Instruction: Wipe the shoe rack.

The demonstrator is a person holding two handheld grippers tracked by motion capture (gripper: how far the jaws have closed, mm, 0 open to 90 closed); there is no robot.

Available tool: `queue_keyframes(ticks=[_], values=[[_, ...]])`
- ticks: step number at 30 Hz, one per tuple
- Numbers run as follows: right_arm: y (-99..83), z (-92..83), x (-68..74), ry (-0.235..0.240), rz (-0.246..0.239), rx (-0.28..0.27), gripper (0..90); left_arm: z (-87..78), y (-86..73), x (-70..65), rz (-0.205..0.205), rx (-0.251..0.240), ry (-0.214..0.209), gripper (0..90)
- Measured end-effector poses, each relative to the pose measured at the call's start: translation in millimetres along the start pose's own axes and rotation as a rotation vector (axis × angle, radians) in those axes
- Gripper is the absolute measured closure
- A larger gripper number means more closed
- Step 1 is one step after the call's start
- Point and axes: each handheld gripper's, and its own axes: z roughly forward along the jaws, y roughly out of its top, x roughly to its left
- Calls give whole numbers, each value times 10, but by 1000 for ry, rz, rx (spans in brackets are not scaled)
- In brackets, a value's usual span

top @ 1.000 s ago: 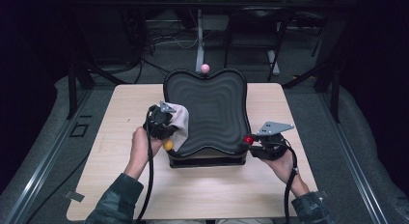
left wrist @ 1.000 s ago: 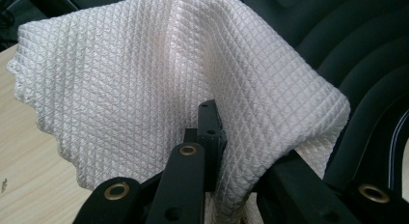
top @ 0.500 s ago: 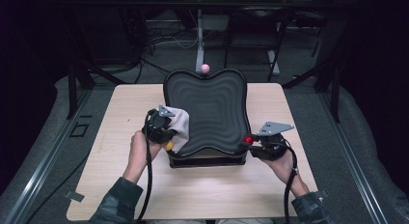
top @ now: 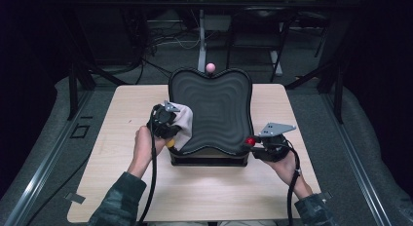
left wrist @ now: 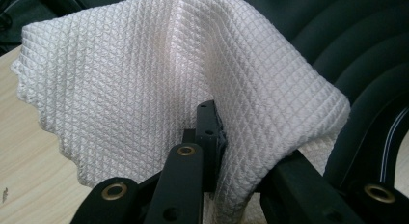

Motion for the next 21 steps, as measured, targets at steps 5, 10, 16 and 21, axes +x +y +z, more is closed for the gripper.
queue_keyframes(ticks=[5, 10, 16, 21], values=[[1, 0, -6, 5, -4, 0, 599, 32, 154, 72, 3, 13, 6, 817], [1, -2, -13, 6, -8, 3, 599, 71, 355, 167, -7, 19, 22, 815], [-1, -3, -14, 7, -8, 2, 599, 127, 640, 271, -12, 20, 71, 808], [-1, -3, -13, 8, -9, 2, 599, 175, 865, 347, -26, 23, 106, 805]])
